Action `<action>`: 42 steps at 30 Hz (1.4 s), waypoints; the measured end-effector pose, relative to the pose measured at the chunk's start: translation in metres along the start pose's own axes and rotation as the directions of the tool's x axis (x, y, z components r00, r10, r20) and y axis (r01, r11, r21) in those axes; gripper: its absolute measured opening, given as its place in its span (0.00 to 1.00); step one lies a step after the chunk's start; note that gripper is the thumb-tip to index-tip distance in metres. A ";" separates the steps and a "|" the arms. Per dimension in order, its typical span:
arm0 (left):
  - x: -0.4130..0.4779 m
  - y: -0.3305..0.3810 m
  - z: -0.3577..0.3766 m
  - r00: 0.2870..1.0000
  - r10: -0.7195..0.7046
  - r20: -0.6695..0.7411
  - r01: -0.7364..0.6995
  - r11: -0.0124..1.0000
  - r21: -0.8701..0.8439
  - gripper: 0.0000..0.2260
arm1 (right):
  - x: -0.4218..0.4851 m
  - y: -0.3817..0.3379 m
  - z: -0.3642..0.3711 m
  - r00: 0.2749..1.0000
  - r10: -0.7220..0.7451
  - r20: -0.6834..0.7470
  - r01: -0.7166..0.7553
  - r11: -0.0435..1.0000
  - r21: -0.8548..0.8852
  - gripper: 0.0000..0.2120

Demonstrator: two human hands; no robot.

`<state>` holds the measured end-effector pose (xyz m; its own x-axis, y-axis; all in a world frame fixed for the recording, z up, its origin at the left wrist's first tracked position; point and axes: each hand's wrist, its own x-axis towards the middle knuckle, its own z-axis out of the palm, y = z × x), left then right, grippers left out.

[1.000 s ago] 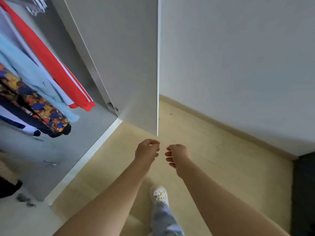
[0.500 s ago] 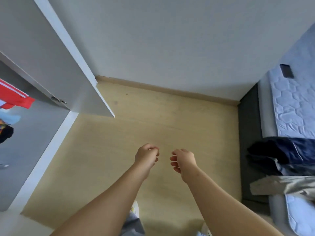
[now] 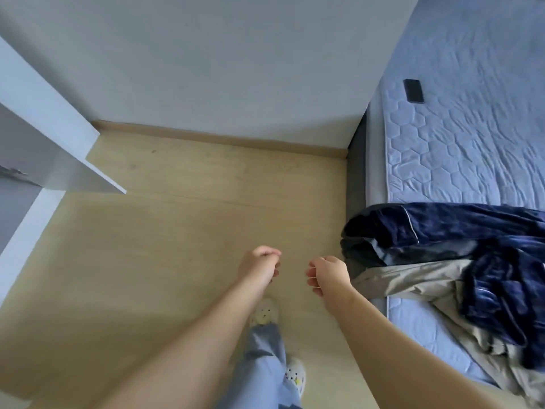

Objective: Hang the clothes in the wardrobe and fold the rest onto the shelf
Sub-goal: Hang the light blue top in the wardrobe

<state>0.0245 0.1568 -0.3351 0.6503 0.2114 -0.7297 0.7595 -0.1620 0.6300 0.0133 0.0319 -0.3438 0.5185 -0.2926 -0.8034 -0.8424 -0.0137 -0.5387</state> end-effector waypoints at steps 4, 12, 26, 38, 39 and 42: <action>0.012 0.017 0.046 0.998 0.005 0.063 -0.007 0.999 0.032 0.10 | 0.028 -0.005 -0.038 0.999 0.025 -0.046 -0.023 0.999 0.038 0.08; 0.055 0.058 0.145 0.979 -0.006 0.203 -0.039 0.975 0.219 0.10 | 0.104 -0.007 -0.106 0.984 0.118 -0.136 -0.092 0.979 0.183 0.10; 0.083 0.042 0.347 0.975 -0.051 0.218 -0.035 0.927 0.373 0.13 | 0.224 0.046 -0.240 0.977 0.189 -0.096 -0.169 0.968 0.184 0.09; 0.078 -0.037 0.523 0.960 -0.093 0.265 -0.040 0.890 0.454 0.11 | 0.303 0.143 -0.423 0.915 -0.204 -0.349 -0.122 0.684 -0.720 0.15; 0.078 -0.042 0.532 0.959 -0.094 0.268 -0.039 0.891 0.453 0.11 | 0.308 0.150 -0.435 0.904 -0.296 -0.309 -0.096 0.563 -0.821 0.19; 0.079 -0.055 0.549 0.960 -0.115 0.254 -0.014 0.890 0.456 0.12 | 0.326 0.163 -0.463 0.931 -0.273 -0.244 -0.107 0.436 -0.894 0.28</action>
<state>0.0425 -0.3466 -0.5730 0.5408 -0.0228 -0.8409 0.6736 -0.5869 0.4492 -0.0225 -0.5086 -0.5764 0.6766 -0.5017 -0.5389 -0.5532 -0.8294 0.0777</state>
